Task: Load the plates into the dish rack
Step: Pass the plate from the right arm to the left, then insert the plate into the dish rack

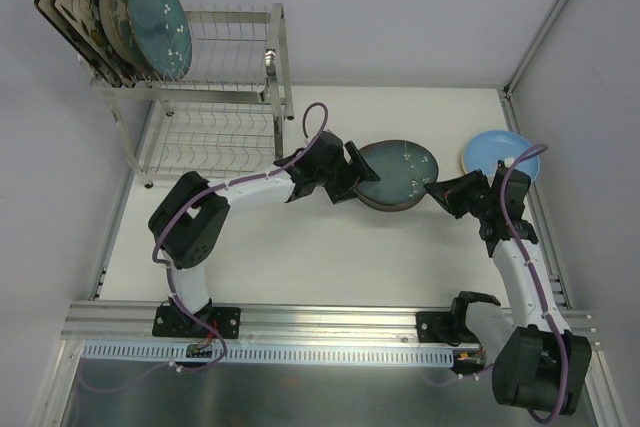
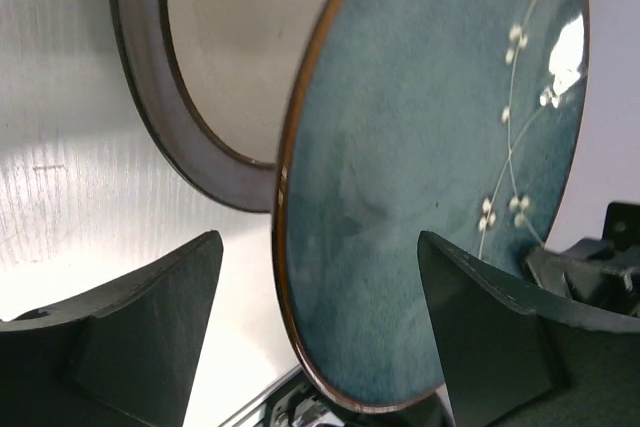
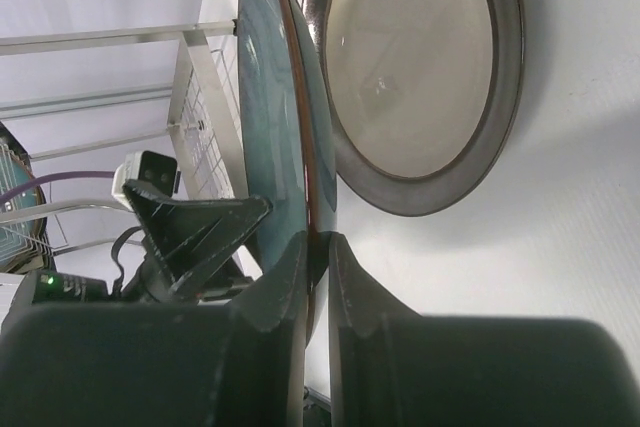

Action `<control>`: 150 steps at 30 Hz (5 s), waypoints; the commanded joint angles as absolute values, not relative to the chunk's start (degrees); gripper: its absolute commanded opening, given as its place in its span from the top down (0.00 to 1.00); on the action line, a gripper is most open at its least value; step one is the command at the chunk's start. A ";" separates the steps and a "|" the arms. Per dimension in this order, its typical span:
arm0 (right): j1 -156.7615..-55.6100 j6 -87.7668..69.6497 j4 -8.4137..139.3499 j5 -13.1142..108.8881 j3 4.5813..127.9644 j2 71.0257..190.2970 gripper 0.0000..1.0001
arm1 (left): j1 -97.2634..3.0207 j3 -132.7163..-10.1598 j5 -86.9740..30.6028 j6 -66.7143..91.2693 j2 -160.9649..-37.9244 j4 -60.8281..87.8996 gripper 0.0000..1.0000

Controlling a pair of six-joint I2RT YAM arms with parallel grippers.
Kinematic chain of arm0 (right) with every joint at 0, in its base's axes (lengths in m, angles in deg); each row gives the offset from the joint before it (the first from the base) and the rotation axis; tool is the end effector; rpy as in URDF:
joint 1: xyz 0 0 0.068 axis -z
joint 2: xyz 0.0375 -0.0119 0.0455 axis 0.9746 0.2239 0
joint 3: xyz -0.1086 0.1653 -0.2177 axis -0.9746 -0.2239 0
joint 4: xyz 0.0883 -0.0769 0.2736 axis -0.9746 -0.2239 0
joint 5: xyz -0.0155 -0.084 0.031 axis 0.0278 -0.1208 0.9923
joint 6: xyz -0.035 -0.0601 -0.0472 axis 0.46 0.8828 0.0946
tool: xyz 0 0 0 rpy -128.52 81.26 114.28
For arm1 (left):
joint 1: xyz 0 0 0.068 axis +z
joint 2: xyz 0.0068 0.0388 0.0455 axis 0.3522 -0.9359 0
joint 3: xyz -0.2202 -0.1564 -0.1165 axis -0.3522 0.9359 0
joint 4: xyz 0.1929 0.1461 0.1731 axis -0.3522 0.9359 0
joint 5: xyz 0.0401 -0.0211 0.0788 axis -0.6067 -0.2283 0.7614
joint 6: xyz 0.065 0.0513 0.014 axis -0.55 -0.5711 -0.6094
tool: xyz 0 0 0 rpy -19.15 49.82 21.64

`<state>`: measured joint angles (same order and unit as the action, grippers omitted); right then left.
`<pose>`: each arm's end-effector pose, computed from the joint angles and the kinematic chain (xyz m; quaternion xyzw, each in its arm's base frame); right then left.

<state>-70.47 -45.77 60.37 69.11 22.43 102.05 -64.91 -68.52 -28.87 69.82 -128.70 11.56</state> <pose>0.2584 0.0059 0.2349 0.2295 0.8012 0.3626 0.4171 0.3380 -0.3456 0.1987 -0.1496 0.8570 -0.4455 0.2113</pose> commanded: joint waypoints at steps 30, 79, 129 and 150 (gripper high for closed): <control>-72.05 -40.75 55.71 71.89 26.31 98.27 0.92 | -61.84 -67.21 -36.18 79.19 -127.75 -9.06 1.00; -72.14 -16.92 25.11 45.70 32.12 89.48 0.00 | -63.07 -88.65 -36.45 10.73 -116.85 0.17 1.00; -72.05 -13.93 30.38 50.18 31.59 98.09 0.00 | -28.80 -113.00 -16.77 -8.15 -104.64 -2.56 1.00; -72.05 -14.46 30.38 50.44 33.27 99.94 0.00 | -25.11 -100.09 -6.13 -22.51 -101.21 -0.97 1.00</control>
